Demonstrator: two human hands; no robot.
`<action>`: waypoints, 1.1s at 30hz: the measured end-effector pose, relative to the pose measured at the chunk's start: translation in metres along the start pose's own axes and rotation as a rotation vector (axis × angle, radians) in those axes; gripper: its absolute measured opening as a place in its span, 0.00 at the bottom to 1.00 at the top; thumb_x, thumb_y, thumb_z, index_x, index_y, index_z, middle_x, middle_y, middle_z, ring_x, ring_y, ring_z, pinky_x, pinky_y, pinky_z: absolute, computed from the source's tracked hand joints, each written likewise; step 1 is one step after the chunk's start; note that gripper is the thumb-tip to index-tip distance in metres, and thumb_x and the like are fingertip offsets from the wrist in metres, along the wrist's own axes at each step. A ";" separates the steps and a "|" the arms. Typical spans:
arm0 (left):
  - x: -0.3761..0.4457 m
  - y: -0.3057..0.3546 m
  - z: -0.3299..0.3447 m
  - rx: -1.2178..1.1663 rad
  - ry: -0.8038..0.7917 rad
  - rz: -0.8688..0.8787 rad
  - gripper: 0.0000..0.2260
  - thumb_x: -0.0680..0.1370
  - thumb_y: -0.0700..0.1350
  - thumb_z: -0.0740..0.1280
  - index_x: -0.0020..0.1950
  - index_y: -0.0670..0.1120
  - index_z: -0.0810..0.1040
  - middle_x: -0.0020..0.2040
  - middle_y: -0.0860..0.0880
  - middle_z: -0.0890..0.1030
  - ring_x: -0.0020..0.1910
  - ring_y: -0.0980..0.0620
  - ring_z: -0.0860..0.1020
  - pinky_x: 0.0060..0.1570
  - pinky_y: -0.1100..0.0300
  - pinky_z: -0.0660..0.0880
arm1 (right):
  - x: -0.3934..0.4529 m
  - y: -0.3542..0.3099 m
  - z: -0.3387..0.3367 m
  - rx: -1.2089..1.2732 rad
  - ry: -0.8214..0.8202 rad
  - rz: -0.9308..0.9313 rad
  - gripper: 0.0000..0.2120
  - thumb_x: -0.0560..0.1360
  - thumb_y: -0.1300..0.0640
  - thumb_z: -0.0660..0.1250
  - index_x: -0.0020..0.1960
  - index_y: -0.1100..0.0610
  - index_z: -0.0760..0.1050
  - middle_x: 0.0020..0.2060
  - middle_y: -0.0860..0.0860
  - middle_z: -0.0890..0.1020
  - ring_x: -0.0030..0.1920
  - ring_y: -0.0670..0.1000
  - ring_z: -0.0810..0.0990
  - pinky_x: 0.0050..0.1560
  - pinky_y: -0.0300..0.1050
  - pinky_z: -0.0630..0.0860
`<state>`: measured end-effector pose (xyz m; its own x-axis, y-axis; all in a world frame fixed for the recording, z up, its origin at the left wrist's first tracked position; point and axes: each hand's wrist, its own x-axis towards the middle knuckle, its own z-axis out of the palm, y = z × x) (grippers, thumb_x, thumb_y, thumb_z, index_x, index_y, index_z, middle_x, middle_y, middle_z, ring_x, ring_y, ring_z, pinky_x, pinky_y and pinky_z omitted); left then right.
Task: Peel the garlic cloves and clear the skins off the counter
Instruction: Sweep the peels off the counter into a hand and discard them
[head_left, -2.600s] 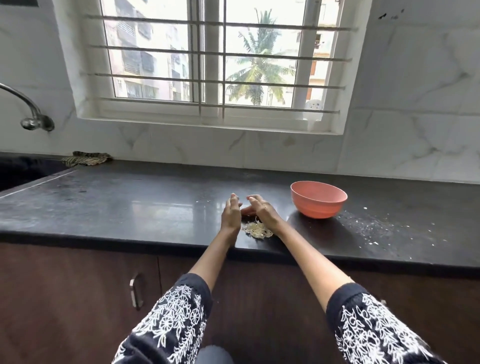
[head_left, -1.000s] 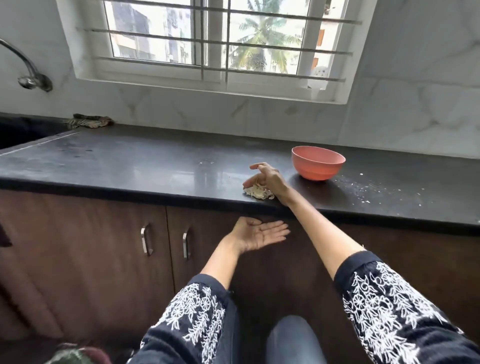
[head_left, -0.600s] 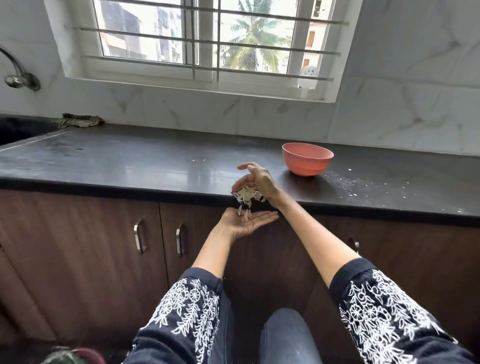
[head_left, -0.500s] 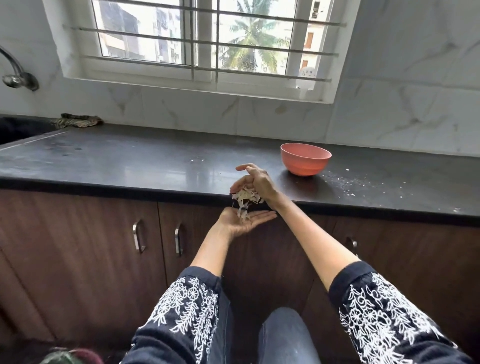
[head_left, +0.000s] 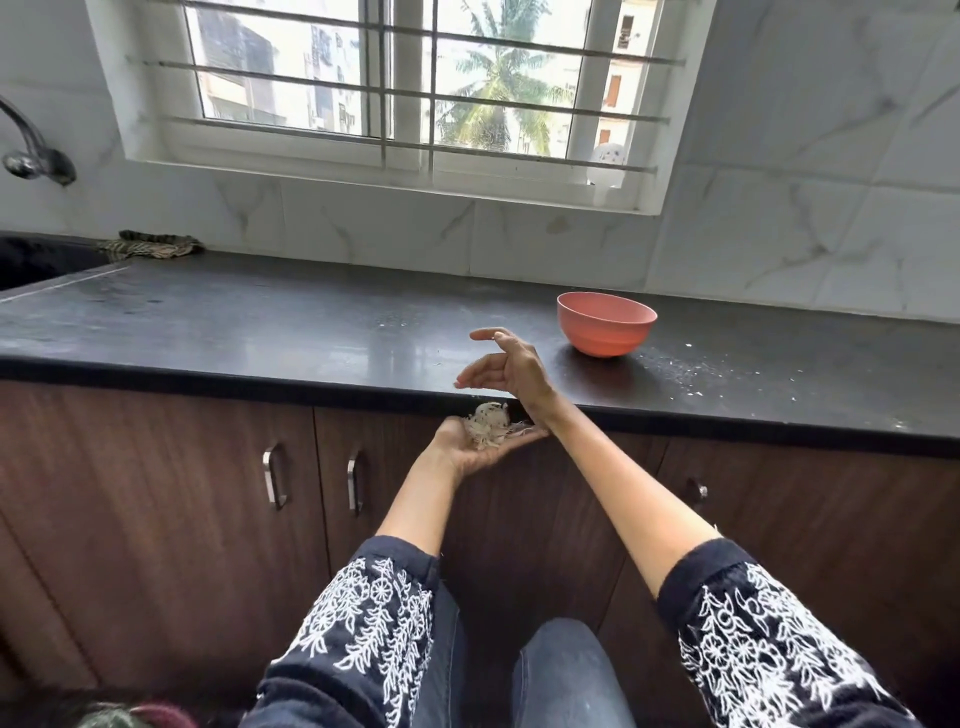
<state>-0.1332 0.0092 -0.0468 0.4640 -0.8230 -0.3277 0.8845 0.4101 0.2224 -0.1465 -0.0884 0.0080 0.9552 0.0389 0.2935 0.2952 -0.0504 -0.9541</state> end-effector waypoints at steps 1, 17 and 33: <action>0.001 0.001 0.000 -0.011 0.005 -0.012 0.29 0.82 0.52 0.47 0.72 0.30 0.55 0.70 0.27 0.58 0.70 0.30 0.58 0.65 0.35 0.59 | 0.002 -0.001 0.000 0.015 0.005 -0.006 0.16 0.82 0.57 0.46 0.60 0.61 0.68 0.33 0.57 0.84 0.37 0.57 0.84 0.44 0.46 0.80; -0.003 0.003 -0.001 0.017 -0.001 0.037 0.29 0.82 0.52 0.48 0.71 0.28 0.57 0.69 0.25 0.59 0.70 0.29 0.58 0.70 0.38 0.56 | 0.000 -0.008 0.003 -0.003 -0.070 0.099 0.19 0.82 0.53 0.44 0.62 0.60 0.67 0.31 0.57 0.83 0.36 0.59 0.83 0.41 0.45 0.80; -0.004 0.001 -0.008 -0.025 0.023 0.034 0.29 0.82 0.52 0.47 0.71 0.27 0.54 0.70 0.26 0.57 0.71 0.30 0.56 0.69 0.40 0.54 | -0.010 -0.006 -0.001 -0.004 -0.030 0.126 0.20 0.81 0.53 0.45 0.63 0.61 0.69 0.32 0.58 0.83 0.37 0.60 0.83 0.40 0.44 0.80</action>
<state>-0.1336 0.0157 -0.0524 0.4947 -0.7993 -0.3412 0.8689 0.4477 0.2111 -0.1579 -0.0895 0.0112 0.9836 0.0616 0.1695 0.1732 -0.0610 -0.9830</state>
